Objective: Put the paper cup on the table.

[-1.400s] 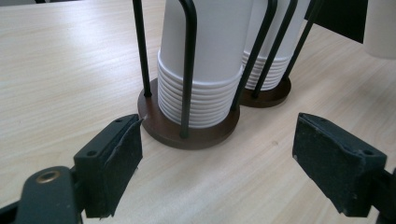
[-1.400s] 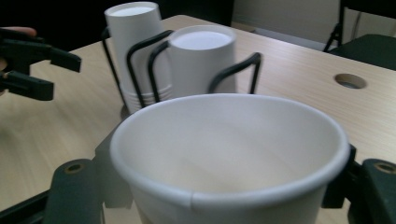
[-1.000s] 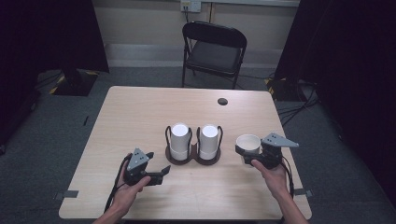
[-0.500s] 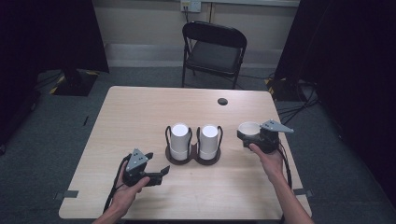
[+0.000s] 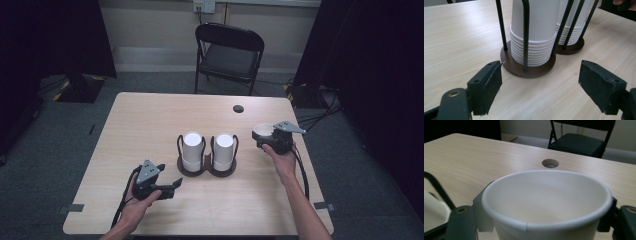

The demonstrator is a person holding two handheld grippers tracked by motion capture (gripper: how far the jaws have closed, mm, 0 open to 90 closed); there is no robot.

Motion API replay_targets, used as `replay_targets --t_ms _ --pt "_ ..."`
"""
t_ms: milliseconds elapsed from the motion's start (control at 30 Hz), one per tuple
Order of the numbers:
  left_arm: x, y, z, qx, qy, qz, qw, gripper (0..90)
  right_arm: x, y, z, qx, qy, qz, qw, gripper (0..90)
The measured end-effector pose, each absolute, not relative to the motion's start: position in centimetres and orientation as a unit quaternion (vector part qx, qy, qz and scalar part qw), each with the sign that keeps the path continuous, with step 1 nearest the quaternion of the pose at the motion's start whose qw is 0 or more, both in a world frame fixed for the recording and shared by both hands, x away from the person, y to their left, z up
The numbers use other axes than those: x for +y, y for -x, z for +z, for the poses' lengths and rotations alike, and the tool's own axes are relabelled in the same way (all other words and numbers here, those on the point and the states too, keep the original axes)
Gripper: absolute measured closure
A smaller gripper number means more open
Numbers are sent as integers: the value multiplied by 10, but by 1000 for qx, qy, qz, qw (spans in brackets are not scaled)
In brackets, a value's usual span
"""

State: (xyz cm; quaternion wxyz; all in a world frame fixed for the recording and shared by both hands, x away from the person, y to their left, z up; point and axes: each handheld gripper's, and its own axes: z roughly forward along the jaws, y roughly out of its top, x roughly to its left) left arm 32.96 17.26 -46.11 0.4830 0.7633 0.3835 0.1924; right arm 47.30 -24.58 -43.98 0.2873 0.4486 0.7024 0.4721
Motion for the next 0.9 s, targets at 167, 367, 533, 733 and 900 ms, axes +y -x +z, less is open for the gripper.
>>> replay_targets --t_ms 167,367,533,733,900 --pt "173 -329 -460 385 -762 191 483 190 -243 -480 -450 705 -454 466 282 244" --pt "173 -328 -460 382 -765 194 482 207 -243 -485 -459 702 -461 460 288 244" --pt "173 -328 -461 383 -764 192 482 207 -248 -486 -465 698 -468 462 283 245" --pt "173 -328 -460 385 -764 194 480 207 -251 -482 -473 699 -469 467 272 248" --pt "172 -327 -460 384 -763 194 482 209 -251 -479 -472 703 -465 463 275 248"
